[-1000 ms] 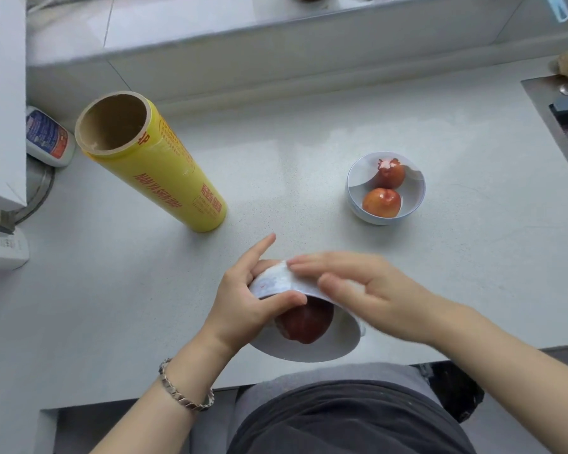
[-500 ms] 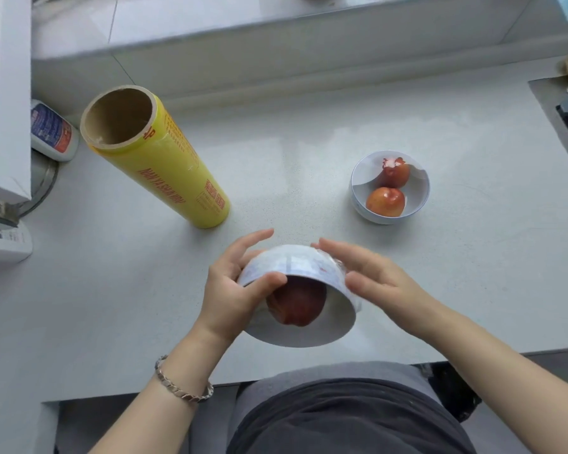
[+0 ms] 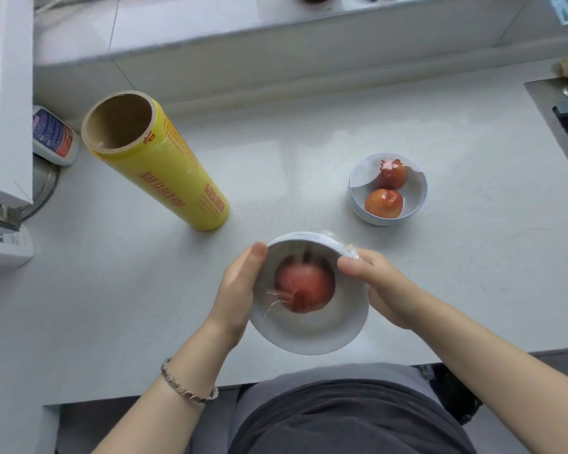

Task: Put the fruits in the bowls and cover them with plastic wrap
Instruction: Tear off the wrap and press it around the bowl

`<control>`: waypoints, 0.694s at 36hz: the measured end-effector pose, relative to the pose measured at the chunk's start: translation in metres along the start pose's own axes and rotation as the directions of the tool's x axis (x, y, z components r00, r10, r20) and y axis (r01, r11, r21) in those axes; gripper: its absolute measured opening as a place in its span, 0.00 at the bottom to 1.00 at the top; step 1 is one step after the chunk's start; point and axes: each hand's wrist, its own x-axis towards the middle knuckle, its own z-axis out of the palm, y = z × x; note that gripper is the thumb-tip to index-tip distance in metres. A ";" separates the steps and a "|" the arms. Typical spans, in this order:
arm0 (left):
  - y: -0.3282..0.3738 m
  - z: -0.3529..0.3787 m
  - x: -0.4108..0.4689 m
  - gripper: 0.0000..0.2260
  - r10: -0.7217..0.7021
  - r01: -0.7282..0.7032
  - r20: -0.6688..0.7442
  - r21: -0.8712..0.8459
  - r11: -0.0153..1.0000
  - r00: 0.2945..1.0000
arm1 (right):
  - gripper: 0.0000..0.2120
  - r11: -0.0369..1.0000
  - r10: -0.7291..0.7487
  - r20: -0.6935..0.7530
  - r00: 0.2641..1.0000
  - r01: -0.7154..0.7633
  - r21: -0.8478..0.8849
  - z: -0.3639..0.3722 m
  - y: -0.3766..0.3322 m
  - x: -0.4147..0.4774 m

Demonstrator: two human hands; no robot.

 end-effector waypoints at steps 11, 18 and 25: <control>0.018 0.010 0.010 0.30 -0.061 -0.017 0.263 0.286 0.958 0.963 | 0.35 0.972 0.059 -0.053 0.997 -0.070 -0.224 -0.006 -0.016 -0.003; -0.001 0.014 0.007 0.25 0.023 -0.044 0.095 0.222 0.974 0.995 | 0.18 0.925 0.000 -0.124 0.992 -0.047 -0.377 -0.003 -0.032 -0.001; -0.001 0.010 0.004 0.21 0.067 -0.075 0.035 0.306 0.949 0.997 | 0.06 0.888 0.014 -0.210 0.978 -0.109 -0.447 -0.004 -0.041 0.012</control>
